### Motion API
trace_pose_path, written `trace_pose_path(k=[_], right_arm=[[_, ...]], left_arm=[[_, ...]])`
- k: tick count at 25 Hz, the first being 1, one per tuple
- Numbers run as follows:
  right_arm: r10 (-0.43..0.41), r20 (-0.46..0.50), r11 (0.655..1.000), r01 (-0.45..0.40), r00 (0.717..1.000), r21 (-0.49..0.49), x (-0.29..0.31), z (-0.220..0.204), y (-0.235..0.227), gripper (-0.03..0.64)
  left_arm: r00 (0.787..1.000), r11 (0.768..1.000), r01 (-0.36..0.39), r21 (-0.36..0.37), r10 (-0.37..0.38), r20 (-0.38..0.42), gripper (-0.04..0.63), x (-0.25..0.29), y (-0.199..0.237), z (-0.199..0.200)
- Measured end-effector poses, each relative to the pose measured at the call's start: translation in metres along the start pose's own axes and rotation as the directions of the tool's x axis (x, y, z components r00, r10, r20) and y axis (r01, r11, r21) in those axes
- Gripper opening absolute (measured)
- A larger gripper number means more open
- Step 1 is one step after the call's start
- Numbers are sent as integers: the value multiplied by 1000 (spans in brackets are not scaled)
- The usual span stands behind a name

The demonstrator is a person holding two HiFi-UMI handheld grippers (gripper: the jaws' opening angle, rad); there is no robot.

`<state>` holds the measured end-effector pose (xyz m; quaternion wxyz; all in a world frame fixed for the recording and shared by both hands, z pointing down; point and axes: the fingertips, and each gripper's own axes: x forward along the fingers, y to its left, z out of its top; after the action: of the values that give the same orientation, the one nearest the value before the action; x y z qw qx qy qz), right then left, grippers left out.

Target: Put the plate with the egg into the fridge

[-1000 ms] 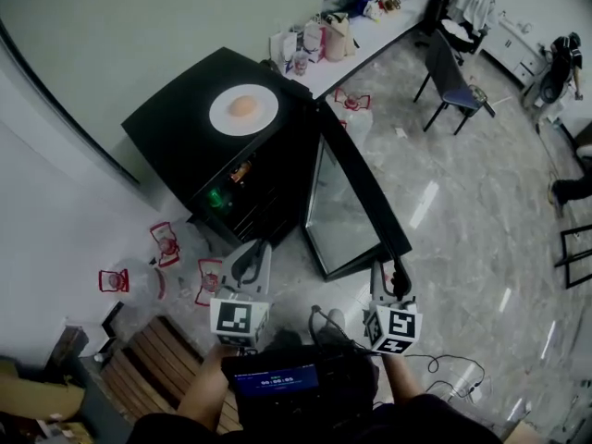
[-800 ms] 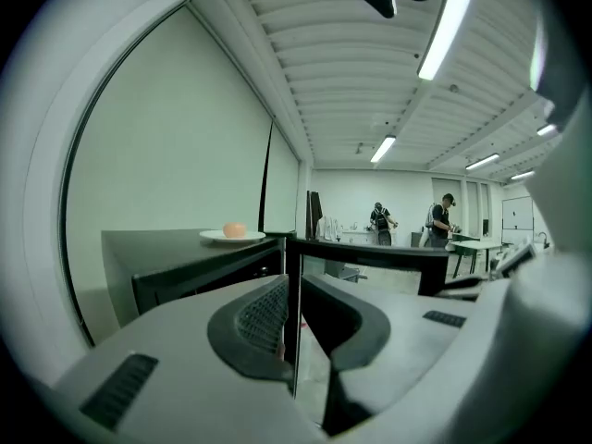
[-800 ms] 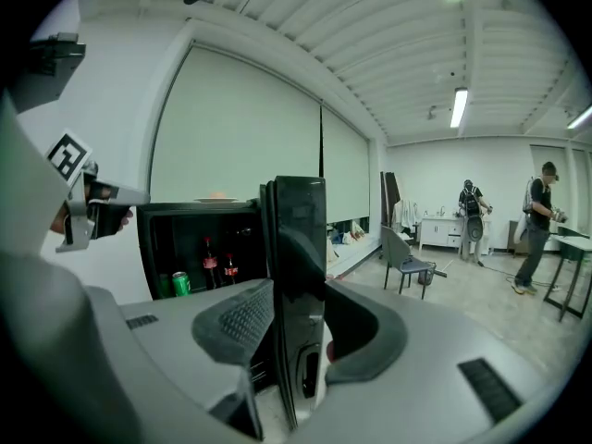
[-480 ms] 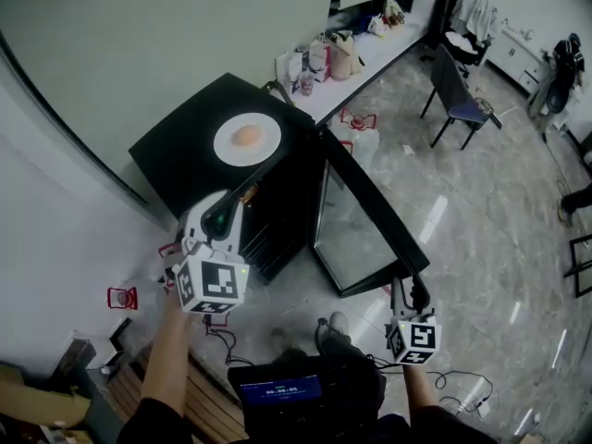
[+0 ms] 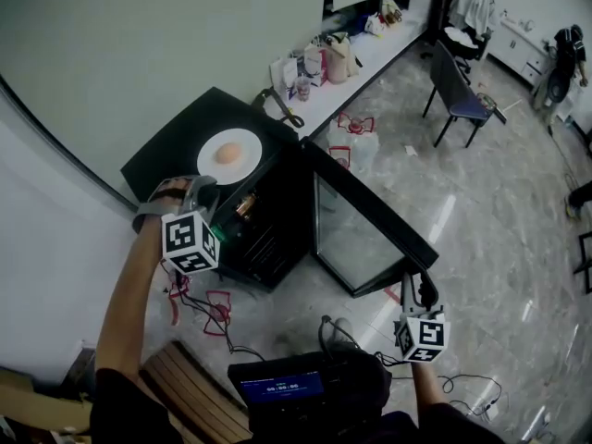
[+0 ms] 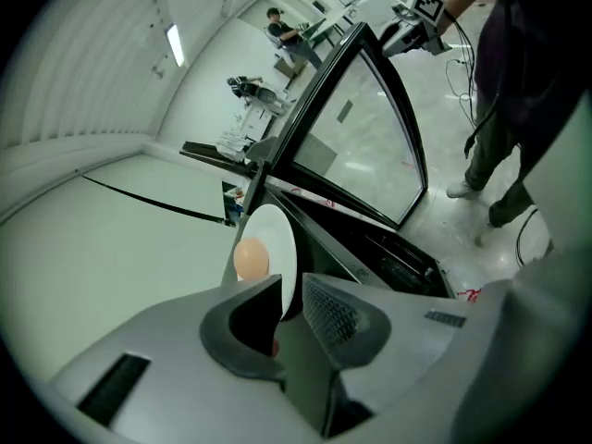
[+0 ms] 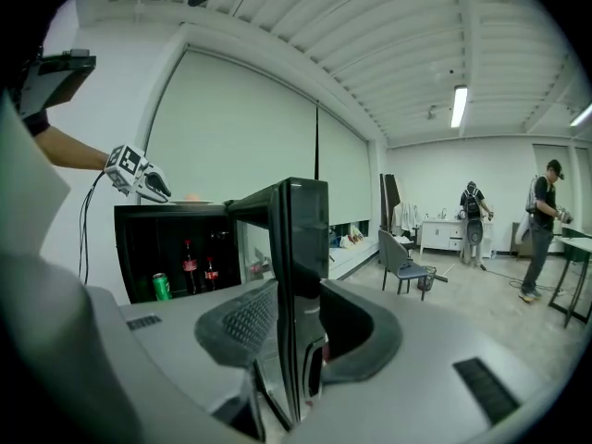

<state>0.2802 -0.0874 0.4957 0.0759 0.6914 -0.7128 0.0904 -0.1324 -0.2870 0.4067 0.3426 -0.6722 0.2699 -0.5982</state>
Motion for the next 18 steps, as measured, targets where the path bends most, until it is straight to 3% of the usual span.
trace_pose_path(k=[8,12,18], right_arm=[[-17,5,1000,17,1000,12,16,5,-21,141],[-23,10,1000,23,1000,18,20,5,-25,141],[-21,15,1000,20,1000,17,21,5,-26,141]], left_arm=[[997,997,45,69,-40,-67,40,17,5,-11],[996,991,17,131,-6,-85,38,22,7,-13],[997,988,-39,152,49,-59,27,24,8,-10]])
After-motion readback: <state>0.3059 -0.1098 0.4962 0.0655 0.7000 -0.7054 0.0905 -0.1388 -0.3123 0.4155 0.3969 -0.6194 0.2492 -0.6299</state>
